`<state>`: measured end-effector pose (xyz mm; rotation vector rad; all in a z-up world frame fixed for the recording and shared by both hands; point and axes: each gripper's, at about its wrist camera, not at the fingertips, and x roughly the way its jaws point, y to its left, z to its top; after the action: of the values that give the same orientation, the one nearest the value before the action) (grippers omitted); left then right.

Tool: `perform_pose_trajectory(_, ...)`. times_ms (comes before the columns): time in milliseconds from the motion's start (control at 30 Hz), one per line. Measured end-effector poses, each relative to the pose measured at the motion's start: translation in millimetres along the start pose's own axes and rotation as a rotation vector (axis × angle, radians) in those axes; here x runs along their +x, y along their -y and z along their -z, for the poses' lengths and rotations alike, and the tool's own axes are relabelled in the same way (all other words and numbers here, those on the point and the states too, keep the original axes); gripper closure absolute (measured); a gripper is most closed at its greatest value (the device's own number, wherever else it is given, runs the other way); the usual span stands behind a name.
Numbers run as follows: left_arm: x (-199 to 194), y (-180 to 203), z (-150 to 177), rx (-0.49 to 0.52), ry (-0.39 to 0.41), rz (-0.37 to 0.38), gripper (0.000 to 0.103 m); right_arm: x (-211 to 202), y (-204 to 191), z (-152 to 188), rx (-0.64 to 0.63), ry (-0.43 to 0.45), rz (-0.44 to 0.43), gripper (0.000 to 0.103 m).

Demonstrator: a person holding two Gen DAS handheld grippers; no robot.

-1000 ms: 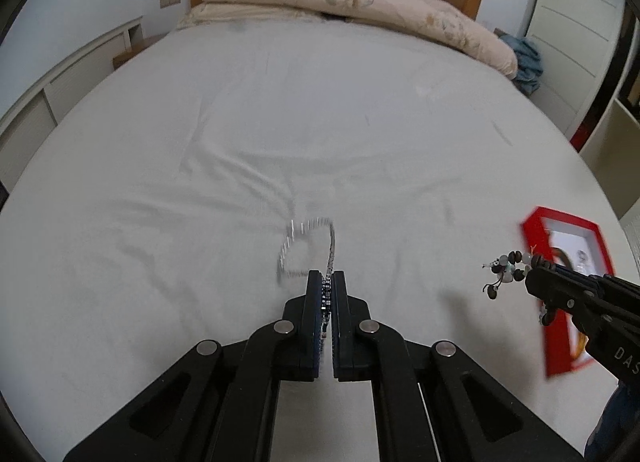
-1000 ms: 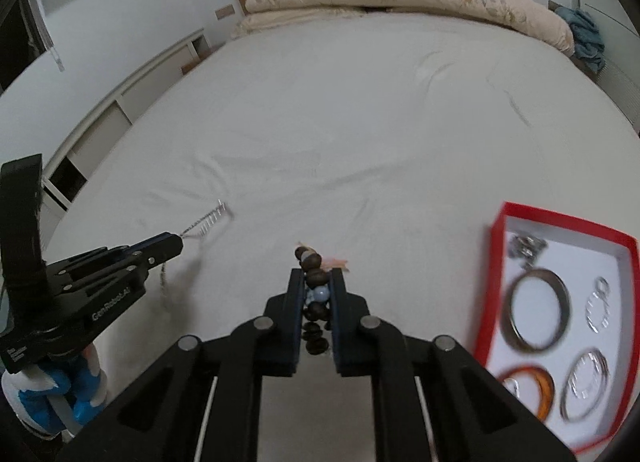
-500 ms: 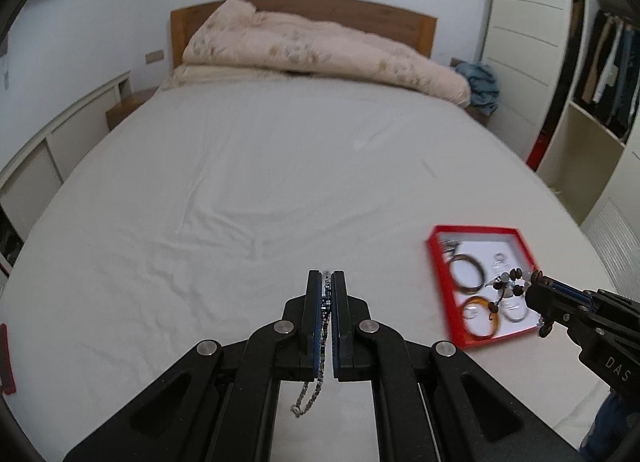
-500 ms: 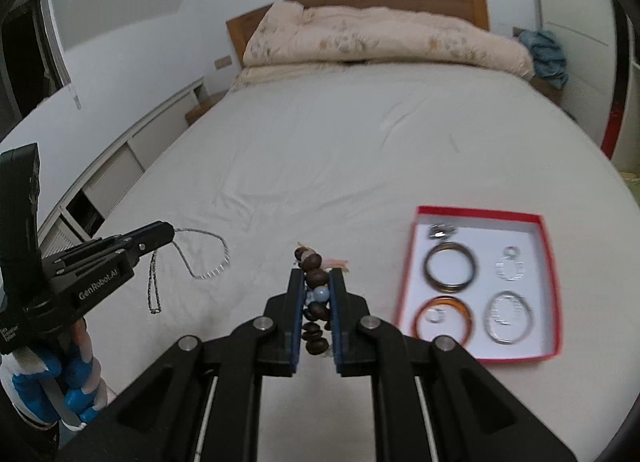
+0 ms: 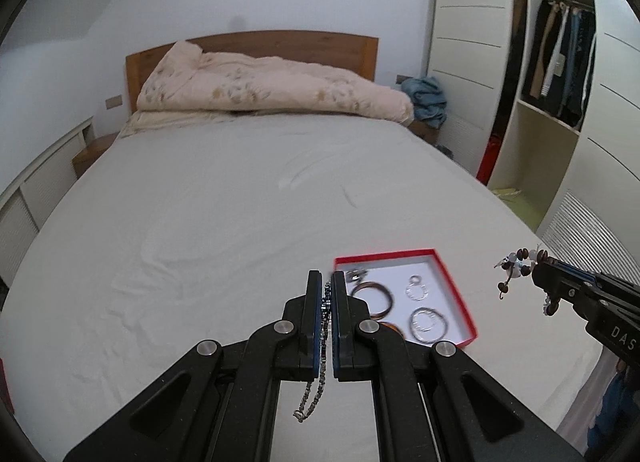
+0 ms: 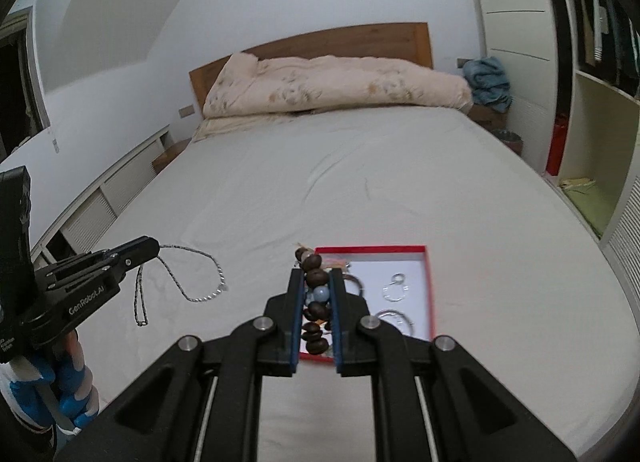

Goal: Organize jewelry
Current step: 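Carry the necklace and beaded bracelet over the red box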

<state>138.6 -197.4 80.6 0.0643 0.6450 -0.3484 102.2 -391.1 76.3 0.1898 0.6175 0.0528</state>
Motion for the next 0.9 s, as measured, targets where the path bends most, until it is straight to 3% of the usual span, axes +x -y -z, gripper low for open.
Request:
perform_pose_trajectory(467,-14,51,4,0.058,0.038,-0.019,0.099,-33,34,19,0.017,0.019,0.027,0.092)
perform_pose_trajectory(900,-41,47,20,0.08,0.062,-0.031,0.099,-43,29,36,0.027,0.013,0.028,0.092)
